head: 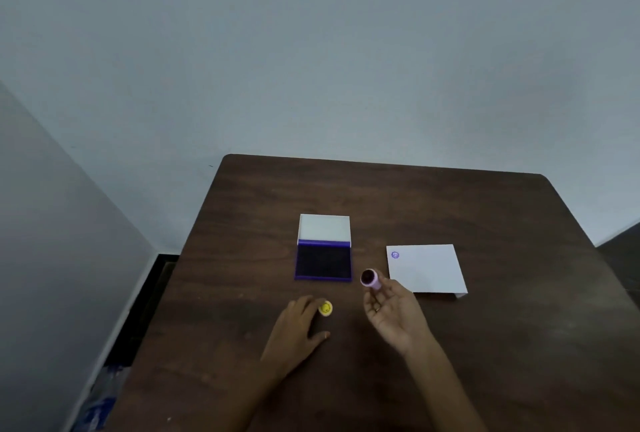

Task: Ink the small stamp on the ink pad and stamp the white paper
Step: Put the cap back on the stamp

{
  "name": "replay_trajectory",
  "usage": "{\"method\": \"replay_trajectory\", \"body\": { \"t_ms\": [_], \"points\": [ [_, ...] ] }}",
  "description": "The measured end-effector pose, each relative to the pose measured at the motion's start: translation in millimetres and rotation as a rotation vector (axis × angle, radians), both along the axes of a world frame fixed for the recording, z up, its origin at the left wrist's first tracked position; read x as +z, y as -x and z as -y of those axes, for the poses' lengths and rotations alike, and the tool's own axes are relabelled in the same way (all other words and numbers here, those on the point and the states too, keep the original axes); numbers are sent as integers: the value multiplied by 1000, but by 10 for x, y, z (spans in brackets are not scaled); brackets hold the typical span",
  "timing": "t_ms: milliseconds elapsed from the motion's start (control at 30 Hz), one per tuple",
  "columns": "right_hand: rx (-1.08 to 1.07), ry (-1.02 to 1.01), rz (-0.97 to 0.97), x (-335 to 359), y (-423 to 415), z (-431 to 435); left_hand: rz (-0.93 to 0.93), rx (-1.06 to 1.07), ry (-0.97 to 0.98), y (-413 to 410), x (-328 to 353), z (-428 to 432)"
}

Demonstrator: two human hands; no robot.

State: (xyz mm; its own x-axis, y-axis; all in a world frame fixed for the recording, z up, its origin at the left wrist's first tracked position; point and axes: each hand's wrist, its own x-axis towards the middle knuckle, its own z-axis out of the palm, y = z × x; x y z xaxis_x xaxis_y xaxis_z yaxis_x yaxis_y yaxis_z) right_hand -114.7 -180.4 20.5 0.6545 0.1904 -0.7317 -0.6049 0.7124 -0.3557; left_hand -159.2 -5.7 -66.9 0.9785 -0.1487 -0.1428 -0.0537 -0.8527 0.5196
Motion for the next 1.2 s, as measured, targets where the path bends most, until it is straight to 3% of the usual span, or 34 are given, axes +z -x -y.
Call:
{"method": "replay_trajectory", "body": {
  "t_ms": [200, 367, 467, 567, 633, 933, 1033, 1200],
  "points": [
    [26, 136, -5, -185, 243, -115, 3, -12, -69, -26, -15, 110],
    [-3, 198, 4, -261, 333, -152, -26, 112, 128, -109, 25, 114],
    [-23, 220, 34, -279, 344, -178, -138, 464, 488, -122, 159, 87],
    [1, 246, 88, -284, 343, -207, -507, 767, 1169, -119, 332, 47],
    [32, 286, 128, -281, 341, -239, -668, 833, 1405, -112, 417, 16],
    [190, 565, 290, -238, 361, -335, -778, 831, 1576, -99, 527, 68],
    [227, 740, 353, -277, 358, -353, -768, 813, 1612, -102, 557, 87],
    [222, 819, 395, -254, 351, -384, -740, 773, 1624, -98, 614, 119]
  ]
}}
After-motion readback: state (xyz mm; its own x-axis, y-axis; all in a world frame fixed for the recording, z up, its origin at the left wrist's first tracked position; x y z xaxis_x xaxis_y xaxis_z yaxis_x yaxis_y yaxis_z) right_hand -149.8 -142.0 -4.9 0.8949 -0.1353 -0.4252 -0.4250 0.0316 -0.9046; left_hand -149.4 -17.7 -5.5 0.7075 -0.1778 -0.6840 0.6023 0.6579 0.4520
